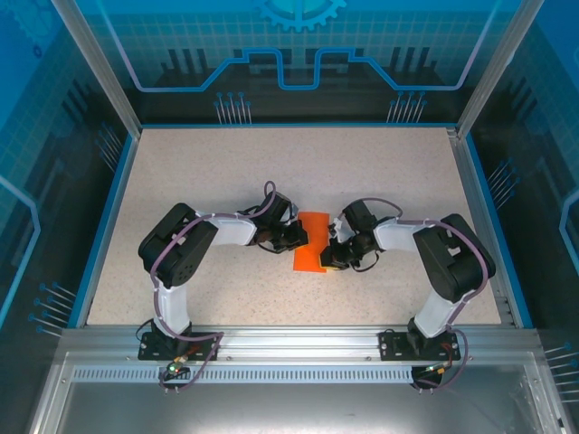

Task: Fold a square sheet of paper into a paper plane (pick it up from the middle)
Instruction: Fold the triangle a second time at the center of the table.

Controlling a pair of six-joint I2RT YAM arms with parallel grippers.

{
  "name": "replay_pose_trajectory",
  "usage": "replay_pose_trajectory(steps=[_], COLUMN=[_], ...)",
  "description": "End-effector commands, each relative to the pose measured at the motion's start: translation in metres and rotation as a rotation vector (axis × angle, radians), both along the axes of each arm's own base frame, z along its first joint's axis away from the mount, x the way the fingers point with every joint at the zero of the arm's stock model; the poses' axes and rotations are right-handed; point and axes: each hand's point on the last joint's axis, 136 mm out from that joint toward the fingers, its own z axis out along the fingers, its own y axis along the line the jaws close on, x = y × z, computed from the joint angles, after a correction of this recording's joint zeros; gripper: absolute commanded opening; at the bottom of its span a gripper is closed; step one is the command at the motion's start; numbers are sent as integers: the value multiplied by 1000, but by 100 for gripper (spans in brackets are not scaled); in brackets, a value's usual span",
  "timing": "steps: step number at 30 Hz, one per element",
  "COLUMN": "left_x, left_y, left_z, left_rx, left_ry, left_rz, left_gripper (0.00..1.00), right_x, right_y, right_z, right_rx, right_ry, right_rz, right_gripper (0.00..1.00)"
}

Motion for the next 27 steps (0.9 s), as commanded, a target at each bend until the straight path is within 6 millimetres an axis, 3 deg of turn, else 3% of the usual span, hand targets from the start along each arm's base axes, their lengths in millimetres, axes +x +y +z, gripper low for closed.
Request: replay_pose_trajectory(steps=[1,10,18,22,27], left_x=[-27,-27,-27,-25,-27], left_y=[39,39,38,37,34], left_z=[-58,-59,-59,-57,-57], left_rx=[207,210,204,196,173], left_ry=[125,128,126,119,113], left_rz=[26,25,24,27,27], left_gripper=[4,4,4,4,4], right_x=[-40,-49,-38,-17,17], right_y=[-25,-32,-36,-34,-36], right_z=[-22,-15,-1,23,71], right_rx=[-86,-94,-131,-133,-168], right_ry=[137,123,76,5,-105], right_rz=[-2,22,-5,-78,-168], right_gripper=[11,11,13,16,19])
